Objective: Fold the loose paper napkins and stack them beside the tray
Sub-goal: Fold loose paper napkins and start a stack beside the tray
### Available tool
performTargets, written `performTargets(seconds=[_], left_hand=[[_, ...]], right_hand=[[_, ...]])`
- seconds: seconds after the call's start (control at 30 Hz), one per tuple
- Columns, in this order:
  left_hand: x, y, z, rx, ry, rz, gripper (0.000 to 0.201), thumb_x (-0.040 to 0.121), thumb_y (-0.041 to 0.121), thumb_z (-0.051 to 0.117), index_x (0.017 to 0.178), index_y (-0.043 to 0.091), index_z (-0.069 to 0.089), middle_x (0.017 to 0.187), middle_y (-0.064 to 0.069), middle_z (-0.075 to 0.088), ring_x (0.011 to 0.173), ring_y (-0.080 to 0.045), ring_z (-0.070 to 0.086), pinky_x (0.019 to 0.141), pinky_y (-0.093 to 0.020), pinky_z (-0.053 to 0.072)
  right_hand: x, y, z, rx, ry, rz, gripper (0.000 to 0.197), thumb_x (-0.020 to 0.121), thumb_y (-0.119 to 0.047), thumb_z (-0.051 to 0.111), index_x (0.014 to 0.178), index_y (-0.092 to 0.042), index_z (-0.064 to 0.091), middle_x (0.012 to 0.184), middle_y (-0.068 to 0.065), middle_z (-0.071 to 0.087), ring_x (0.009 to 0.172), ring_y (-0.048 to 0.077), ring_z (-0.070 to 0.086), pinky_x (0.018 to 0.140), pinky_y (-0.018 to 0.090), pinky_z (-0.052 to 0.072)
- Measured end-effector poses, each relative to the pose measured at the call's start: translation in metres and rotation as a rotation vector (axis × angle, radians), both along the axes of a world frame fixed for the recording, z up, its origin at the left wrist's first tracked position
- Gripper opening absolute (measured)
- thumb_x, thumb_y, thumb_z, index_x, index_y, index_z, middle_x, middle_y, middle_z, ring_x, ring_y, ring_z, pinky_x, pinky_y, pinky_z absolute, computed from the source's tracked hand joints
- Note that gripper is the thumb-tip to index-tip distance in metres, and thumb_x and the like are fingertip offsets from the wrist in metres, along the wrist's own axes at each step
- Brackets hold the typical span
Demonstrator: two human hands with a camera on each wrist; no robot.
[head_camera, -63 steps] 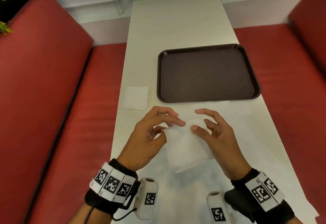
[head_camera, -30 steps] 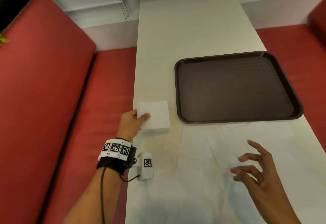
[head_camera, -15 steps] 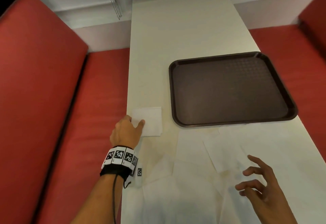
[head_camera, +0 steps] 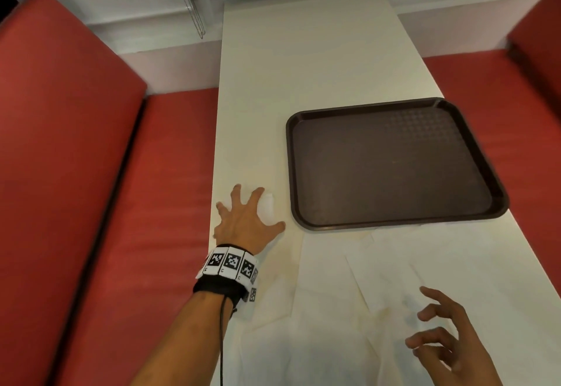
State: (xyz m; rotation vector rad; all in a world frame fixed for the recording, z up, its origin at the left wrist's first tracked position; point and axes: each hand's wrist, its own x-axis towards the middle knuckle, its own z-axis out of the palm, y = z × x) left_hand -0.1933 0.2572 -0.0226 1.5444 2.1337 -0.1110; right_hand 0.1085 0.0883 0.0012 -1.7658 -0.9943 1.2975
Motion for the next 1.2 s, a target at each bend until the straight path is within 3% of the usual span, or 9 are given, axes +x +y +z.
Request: performTargets(seconds=[0.13, 0.23, 0.37, 0.5, 0.67, 0.8, 1.0, 1.13, 1.2], left_hand=[[0.001, -0.001, -0.005, 0.044, 0.088, -0.008, 0.066, 0.079, 0.065, 0.064, 0.136, 0.042, 0.039, 0.152, 0.004, 0.025, 0.133, -0.038, 0.035, 0.09, -0.052, 0.049], [0.004, 0.0, -0.002, 0.072, 0.146, -0.025, 0.058, 0.085, 0.063, 0.059, 0.135, 0.038, 0.041, 0.143, 0.002, 0.036, 0.121, -0.034, 0.046, 0.077, -0.041, 0.041], [0.004, 0.002, -0.001, 0.063, 0.174, -0.04, 0.063, 0.086, 0.066, 0.055, 0.139, 0.036, 0.036, 0.141, 0.0, 0.039, 0.118, -0.035, 0.05, 0.082, -0.046, 0.047], [0.005, 0.002, 0.004, 0.0, 0.136, -0.016, 0.081, 0.081, 0.083, 0.041, 0.149, 0.042, 0.022, 0.154, 0.002, 0.028, 0.132, -0.04, 0.041, 0.095, -0.058, 0.047], [0.003, -0.015, 0.031, 0.11, 0.155, -0.042, 0.075, 0.091, 0.077, 0.012, 0.157, 0.042, 0.006, 0.168, 0.001, 0.001, 0.152, -0.041, 0.004, 0.113, -0.068, 0.021], [0.004, -0.047, 0.023, 0.034, 0.214, -0.28, 0.062, 0.103, 0.053, 0.016, 0.158, 0.035, -0.004, 0.168, 0.0, -0.01, 0.153, -0.038, -0.005, 0.119, -0.062, 0.017], [0.002, -0.037, -0.004, -0.164, 0.144, -0.286, 0.064, 0.102, 0.051, 0.022, 0.157, 0.036, -0.006, 0.167, 0.003, -0.014, 0.151, -0.043, -0.008, 0.118, -0.065, 0.014], [0.001, -0.034, -0.008, -0.161, 0.136, -0.302, 0.065, 0.101, 0.05, 0.023, 0.157, 0.036, -0.007, 0.167, 0.004, -0.015, 0.152, -0.042, -0.007, 0.119, -0.062, 0.016], [0.002, -0.034, -0.006, -0.163, 0.133, -0.293, 0.065, 0.101, 0.051, 0.023, 0.157, 0.037, -0.007, 0.167, 0.005, -0.015, 0.152, -0.041, -0.007, 0.118, -0.064, 0.017]], right_hand=[[-0.001, -0.002, -0.002, 0.019, -0.053, 0.009, 0.066, 0.076, 0.026, 0.053, 0.113, -0.028, 0.06, 0.083, -0.011, 0.055, 0.058, 0.022, 0.069, 0.056, 0.017, 0.051], [-0.002, -0.003, -0.002, 0.031, -0.062, 0.007, 0.063, 0.076, 0.025, 0.053, 0.111, -0.027, 0.061, 0.085, -0.01, 0.055, 0.06, 0.022, 0.069, 0.058, 0.021, 0.053], [-0.002, -0.003, -0.004, 0.025, -0.057, 0.014, 0.061, 0.076, 0.024, 0.057, 0.109, -0.028, 0.062, 0.091, -0.001, 0.056, 0.057, 0.019, 0.068, 0.057, 0.019, 0.053], [0.001, -0.004, -0.003, 0.026, -0.06, 0.017, 0.059, 0.077, 0.024, 0.057, 0.109, -0.025, 0.062, 0.084, -0.011, 0.055, 0.057, 0.021, 0.068, 0.057, 0.017, 0.053], [0.005, -0.005, -0.002, 0.037, -0.065, 0.034, 0.056, 0.078, 0.023, 0.057, 0.108, -0.023, 0.063, 0.081, -0.012, 0.054, 0.057, 0.022, 0.068, 0.058, 0.022, 0.052], [0.005, -0.007, -0.001, 0.046, -0.058, 0.048, 0.056, 0.079, 0.023, 0.057, 0.105, -0.026, 0.063, 0.082, -0.012, 0.055, 0.057, 0.021, 0.068, 0.06, 0.025, 0.055], [0.002, -0.011, 0.007, 0.091, -0.078, 0.089, 0.073, 0.077, 0.022, 0.052, 0.091, -0.048, 0.063, 0.083, -0.012, 0.055, 0.056, 0.02, 0.068, 0.06, 0.034, 0.051], [0.013, -0.018, 0.005, 0.084, -0.123, 0.177, 0.069, 0.076, 0.018, 0.057, 0.09, -0.049, 0.062, 0.085, -0.012, 0.057, 0.058, 0.014, 0.067, 0.058, 0.026, 0.053], [0.017, -0.02, 0.005, 0.096, -0.184, 0.337, 0.065, 0.071, 0.003, 0.065, 0.096, -0.056, 0.059, 0.091, -0.015, 0.057, 0.066, 0.01, 0.066, 0.057, 0.018, 0.051]])
